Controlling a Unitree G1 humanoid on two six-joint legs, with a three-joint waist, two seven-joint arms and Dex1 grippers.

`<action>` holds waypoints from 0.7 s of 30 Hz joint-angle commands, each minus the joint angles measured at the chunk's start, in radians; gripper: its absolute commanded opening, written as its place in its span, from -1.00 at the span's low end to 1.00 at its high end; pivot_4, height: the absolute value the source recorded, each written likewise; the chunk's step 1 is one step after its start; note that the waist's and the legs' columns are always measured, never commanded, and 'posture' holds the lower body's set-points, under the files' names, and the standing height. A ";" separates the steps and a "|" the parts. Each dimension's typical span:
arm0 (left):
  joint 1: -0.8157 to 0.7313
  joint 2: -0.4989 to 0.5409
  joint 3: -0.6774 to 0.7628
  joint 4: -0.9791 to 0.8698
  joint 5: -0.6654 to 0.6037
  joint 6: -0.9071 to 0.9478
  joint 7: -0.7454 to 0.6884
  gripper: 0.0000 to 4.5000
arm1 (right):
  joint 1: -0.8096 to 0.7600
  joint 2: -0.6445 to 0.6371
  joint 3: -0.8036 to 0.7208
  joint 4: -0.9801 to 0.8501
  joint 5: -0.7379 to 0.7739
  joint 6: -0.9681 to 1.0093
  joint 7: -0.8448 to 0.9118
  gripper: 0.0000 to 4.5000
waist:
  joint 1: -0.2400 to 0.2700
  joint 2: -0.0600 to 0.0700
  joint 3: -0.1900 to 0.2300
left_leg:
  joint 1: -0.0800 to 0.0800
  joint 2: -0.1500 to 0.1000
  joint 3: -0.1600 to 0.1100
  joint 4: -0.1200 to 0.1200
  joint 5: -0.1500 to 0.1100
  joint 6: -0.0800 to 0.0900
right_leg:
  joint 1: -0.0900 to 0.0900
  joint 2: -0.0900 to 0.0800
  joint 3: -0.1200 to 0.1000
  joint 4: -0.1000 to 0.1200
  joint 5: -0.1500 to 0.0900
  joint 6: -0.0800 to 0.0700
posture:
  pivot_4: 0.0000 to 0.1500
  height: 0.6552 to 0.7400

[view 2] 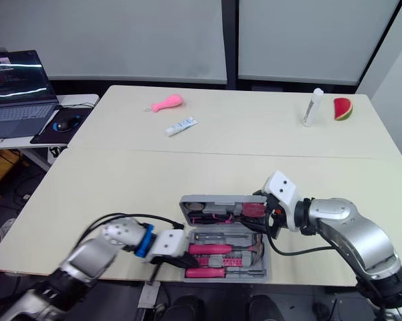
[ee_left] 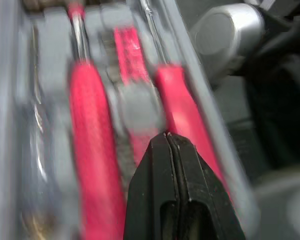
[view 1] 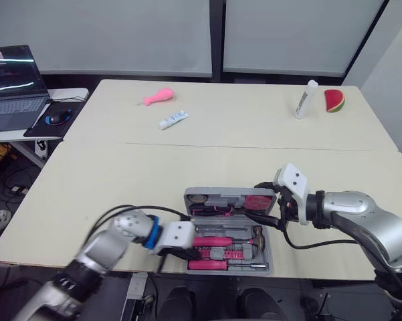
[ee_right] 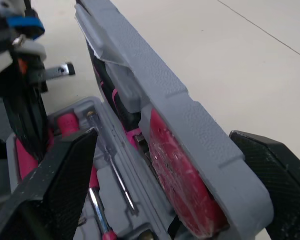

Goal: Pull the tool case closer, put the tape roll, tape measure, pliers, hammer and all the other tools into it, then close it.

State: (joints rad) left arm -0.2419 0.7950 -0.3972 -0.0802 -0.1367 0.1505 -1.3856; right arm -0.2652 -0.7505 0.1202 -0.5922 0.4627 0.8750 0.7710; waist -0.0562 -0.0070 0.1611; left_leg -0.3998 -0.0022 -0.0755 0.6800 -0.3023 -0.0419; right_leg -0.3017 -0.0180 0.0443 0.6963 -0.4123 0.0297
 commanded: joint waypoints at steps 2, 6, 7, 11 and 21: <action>0.057 0.108 0.130 -0.055 -0.114 0.138 -0.027 -1.00 | 0.065 -0.120 -0.081 -0.220 0.048 0.021 0.038 0.99 | 0.010 0.001 0.003 | -0.001 -0.001 0.000 0.000 0.000 0.000 | 0.000 -0.001 0.000 -0.001 0.000 0.000 | 1.00 1.00; 0.077 0.126 0.176 0.043 -0.083 0.153 0.034 -1.00 | 0.192 -0.268 -0.141 -0.333 0.049 0.012 0.094 0.99 | 0.031 0.000 0.004 | -0.001 -0.002 -0.001 0.000 -0.001 0.001 | 0.001 -0.002 -0.001 -0.004 0.000 0.000 | 1.00 1.00; 0.078 0.125 0.185 0.069 -0.073 0.153 0.054 -1.00 | 0.240 -0.317 -0.174 -0.355 0.043 0.011 0.118 0.99 | 0.032 -0.001 0.004 | -0.001 -0.003 -0.001 0.000 -0.001 0.002 | 0.001 -0.003 -0.001 -0.004 0.000 0.000 | 1.00 1.00; 0.074 0.098 0.216 0.118 -0.050 0.163 0.149 -1.00 | 0.462 -0.444 -0.391 -0.390 0.032 -0.011 0.270 0.99 | 0.038 -0.004 0.006 | -0.002 -0.003 -0.001 0.000 -0.001 0.002 | 0.001 -0.003 -0.002 -0.006 0.000 0.000 | 1.00 1.00; 0.095 0.035 0.206 0.029 -0.029 0.209 0.250 -1.00 | 0.553 -0.445 -0.248 -0.246 -0.261 -0.195 0.146 0.99 | 0.027 -0.005 0.006 | -0.001 -0.002 0.000 0.000 -0.001 0.001 | 0.002 -0.002 -0.001 -0.005 0.000 0.000 | 1.00 1.00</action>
State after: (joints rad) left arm -0.1487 0.8313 -0.1926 -0.0191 -0.1724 0.3502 -1.1464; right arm 0.3108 -1.2068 -0.1571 -0.8296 0.2312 0.7030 0.9464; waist -0.0292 -0.0120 0.1672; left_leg -0.4008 -0.0038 -0.0757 0.6802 -0.3029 -0.0407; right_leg -0.2997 -0.0201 0.0433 0.6916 -0.4122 0.0297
